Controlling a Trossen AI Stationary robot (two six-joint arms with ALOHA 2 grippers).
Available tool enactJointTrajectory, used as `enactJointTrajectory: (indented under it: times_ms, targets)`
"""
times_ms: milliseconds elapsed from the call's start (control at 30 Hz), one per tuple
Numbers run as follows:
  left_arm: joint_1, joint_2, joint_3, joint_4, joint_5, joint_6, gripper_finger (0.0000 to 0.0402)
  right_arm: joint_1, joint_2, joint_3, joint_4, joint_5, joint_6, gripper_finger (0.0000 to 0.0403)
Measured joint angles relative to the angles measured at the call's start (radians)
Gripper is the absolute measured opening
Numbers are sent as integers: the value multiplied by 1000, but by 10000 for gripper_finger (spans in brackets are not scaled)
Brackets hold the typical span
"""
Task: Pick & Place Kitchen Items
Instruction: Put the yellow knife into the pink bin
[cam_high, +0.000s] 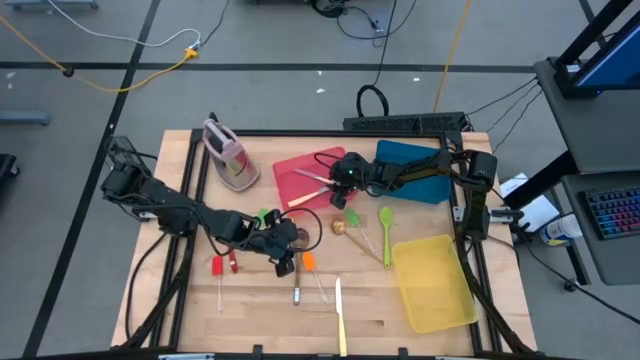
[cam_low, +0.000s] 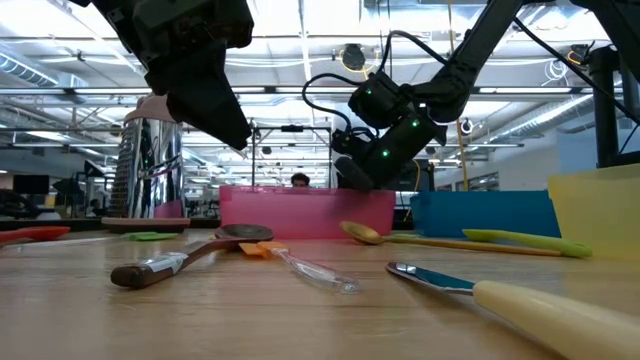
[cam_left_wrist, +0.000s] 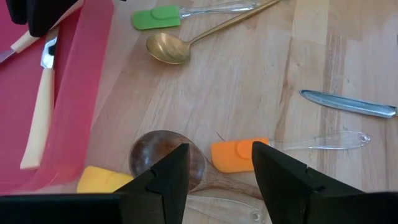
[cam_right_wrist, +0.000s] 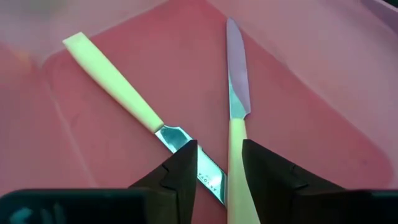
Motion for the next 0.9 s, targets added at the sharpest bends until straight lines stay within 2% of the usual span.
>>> enactJointTrajectory:
  times_ms: [333,600,900]
  targets:
    - [0,0,0,0,0,-1,179,5,-2,-1,69,0,-3,161]
    - [0,0,0,0,0,-19,179,46,-4,-1,172,-3,-47,156]
    - [-4,0,0,0,0,-27,179,131,-117,-2,125,-3,-84,156]
